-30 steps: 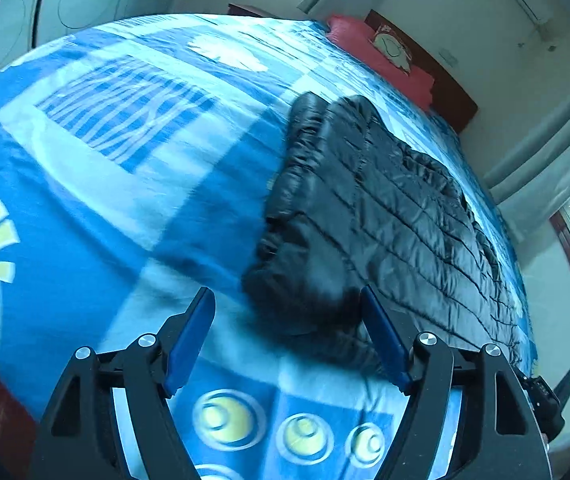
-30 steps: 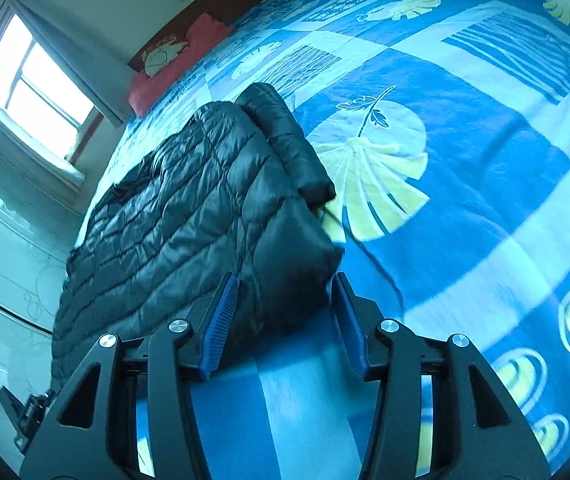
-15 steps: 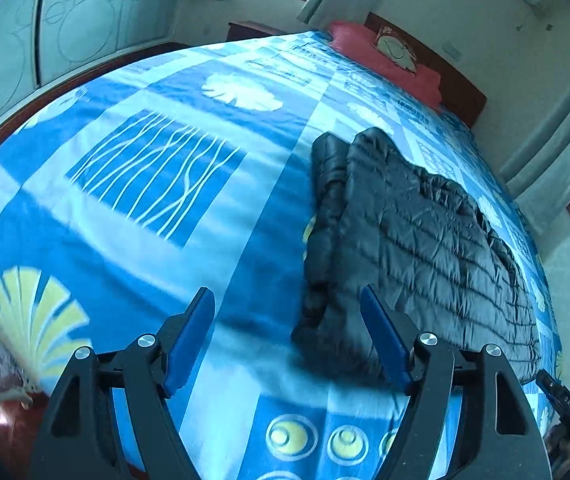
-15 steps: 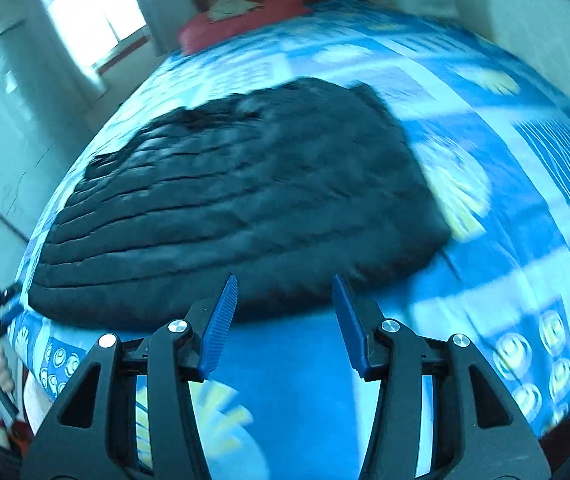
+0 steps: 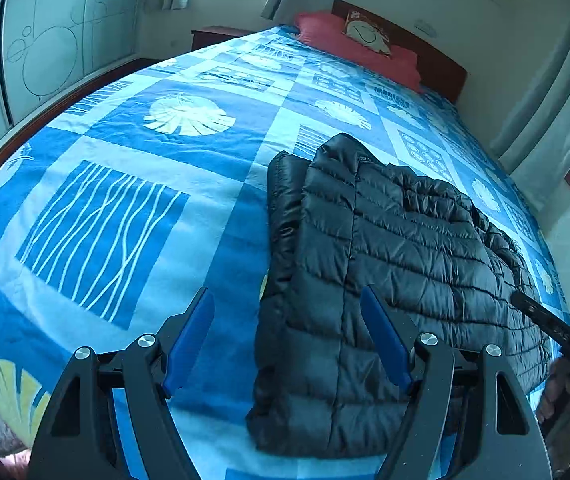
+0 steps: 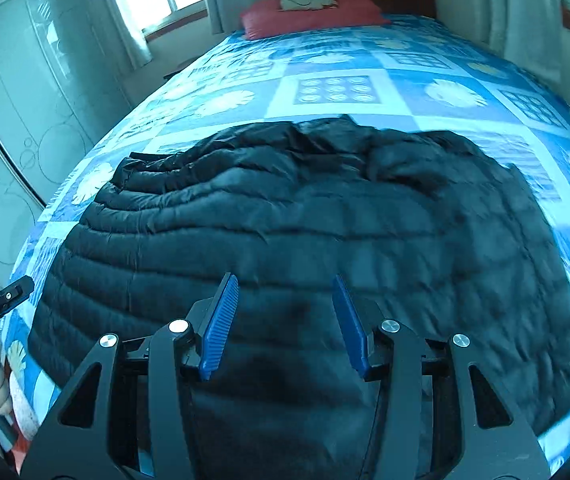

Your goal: Fold large clothes

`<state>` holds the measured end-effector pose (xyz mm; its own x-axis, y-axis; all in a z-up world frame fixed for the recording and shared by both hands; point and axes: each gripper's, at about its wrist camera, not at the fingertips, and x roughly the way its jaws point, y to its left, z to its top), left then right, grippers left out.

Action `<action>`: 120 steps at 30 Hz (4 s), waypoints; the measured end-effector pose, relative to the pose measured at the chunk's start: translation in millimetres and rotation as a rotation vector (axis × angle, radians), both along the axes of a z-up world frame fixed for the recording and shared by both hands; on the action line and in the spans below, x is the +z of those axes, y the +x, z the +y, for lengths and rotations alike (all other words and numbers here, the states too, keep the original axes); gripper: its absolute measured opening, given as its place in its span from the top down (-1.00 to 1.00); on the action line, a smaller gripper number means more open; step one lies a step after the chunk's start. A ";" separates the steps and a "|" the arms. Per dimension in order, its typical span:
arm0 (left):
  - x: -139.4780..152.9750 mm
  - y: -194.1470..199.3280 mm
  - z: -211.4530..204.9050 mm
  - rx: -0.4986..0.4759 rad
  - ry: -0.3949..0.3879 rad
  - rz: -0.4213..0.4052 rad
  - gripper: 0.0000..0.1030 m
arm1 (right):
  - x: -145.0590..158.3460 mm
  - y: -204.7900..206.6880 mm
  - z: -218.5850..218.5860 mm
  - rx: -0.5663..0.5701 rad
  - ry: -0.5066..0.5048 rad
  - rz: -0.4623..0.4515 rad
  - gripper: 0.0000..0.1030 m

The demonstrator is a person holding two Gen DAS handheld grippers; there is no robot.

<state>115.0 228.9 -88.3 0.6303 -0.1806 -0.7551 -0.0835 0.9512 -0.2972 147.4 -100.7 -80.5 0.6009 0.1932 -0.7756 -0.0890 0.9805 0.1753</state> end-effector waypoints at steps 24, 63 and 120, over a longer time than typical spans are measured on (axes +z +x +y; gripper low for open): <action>-48.7 77.5 -24.6 -0.095 0.016 0.162 -0.58 | -54.6 20.4 19.0 -0.018 -0.097 0.022 -0.02; 103.7 32.8 -256.6 -0.435 0.186 -0.131 0.62 | -1.4 -54.2 -114.3 -0.252 -0.158 -0.098 -0.14; 82.3 -74.0 -368.4 -0.595 0.103 -0.249 -0.24 | 1.8 -118.4 -225.1 -0.476 -0.197 -0.067 -0.15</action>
<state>41.0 -139.4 -6.1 0.6035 -0.4868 -0.6316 0.5256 0.8385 -0.1440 28.9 -325.8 -78.7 0.6363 -0.2597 -0.7264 0.3705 0.9288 -0.0076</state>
